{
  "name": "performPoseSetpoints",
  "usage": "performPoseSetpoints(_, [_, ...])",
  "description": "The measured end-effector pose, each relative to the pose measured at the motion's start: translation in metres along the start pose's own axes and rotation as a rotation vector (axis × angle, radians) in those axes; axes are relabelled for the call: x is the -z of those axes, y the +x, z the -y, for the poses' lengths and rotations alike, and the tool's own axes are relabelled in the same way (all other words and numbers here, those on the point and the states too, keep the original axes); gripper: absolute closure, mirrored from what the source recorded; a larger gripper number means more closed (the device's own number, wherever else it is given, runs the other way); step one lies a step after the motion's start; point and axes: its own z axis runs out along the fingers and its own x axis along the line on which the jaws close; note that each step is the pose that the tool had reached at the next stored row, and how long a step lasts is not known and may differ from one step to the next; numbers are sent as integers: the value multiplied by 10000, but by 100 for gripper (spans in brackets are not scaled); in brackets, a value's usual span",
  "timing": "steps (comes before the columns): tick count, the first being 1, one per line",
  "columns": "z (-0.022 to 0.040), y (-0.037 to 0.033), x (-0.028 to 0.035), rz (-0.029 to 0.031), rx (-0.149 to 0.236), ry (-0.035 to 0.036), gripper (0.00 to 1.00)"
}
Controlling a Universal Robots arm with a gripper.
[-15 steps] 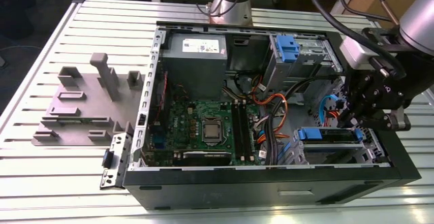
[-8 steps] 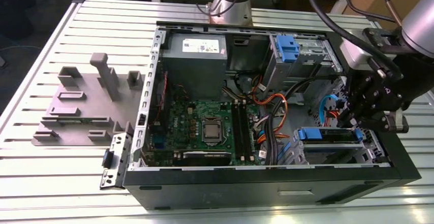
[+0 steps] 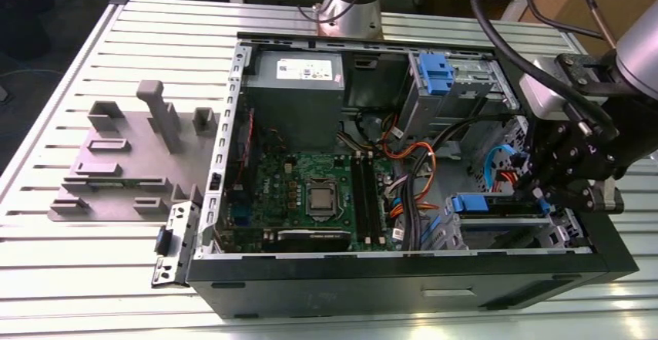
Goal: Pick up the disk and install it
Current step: 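Insert the first disk wire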
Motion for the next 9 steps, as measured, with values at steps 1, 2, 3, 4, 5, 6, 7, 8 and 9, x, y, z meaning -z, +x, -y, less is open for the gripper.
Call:
performPoseSetpoints(1, [-4,2,-2,4,35,8,82])
performPoseSetpoints(2, [-10,3,-3,8,67,17,82])
performPoseSetpoints(3, [-16,3,-5,12,92,26,82])
performPoseSetpoints(4, [-20,4,-5,12,99,35,82])
performPoseSetpoints(5, [-21,4,-7,11,103,47,82])
performPoseSetpoints(6, [-21,4,-9,12,105,63,82])
performPoseSetpoints(7, [-21,4,-10,11,105,78,82])
performPoseSetpoints(8, [-22,4,-11,10,105,93,82])
performPoseSetpoints(9, [-22,4,-13,11,106,115,82])
